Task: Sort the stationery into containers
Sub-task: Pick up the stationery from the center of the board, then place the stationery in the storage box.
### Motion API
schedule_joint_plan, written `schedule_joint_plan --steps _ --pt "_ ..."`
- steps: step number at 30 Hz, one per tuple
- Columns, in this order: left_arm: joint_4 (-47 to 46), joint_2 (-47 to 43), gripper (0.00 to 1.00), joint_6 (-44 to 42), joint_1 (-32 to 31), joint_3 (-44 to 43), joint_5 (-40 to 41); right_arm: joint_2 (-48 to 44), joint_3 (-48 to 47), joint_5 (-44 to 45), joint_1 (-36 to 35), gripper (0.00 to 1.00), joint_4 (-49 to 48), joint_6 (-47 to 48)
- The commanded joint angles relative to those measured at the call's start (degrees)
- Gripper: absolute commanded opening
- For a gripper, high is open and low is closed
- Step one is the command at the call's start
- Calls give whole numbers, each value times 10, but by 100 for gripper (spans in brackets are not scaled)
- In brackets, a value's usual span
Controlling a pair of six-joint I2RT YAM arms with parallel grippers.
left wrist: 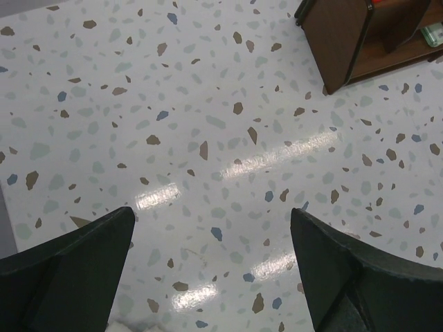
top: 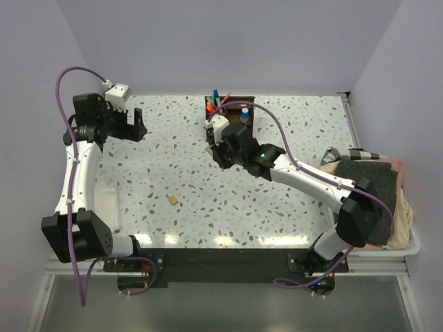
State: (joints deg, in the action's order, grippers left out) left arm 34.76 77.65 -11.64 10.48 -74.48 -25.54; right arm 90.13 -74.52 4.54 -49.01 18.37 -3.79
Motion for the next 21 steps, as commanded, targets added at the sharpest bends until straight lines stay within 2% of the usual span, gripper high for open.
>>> schedule_joint_plan --steps 1,8,13,21 --pt "3 -5 100 -1 0 -37 1 -24 -4 99 6 0 -42 -121" --pt "-20 -42 100 13 0 -16 -6 24 -36 187 16 0 -2 -203" --pt "-29 -56 100 7 0 5 0 48 -44 183 70 0 47 -303" --pt "-39 -65 100 14 -1 25 -25 112 -67 202 119 0 15 -255"
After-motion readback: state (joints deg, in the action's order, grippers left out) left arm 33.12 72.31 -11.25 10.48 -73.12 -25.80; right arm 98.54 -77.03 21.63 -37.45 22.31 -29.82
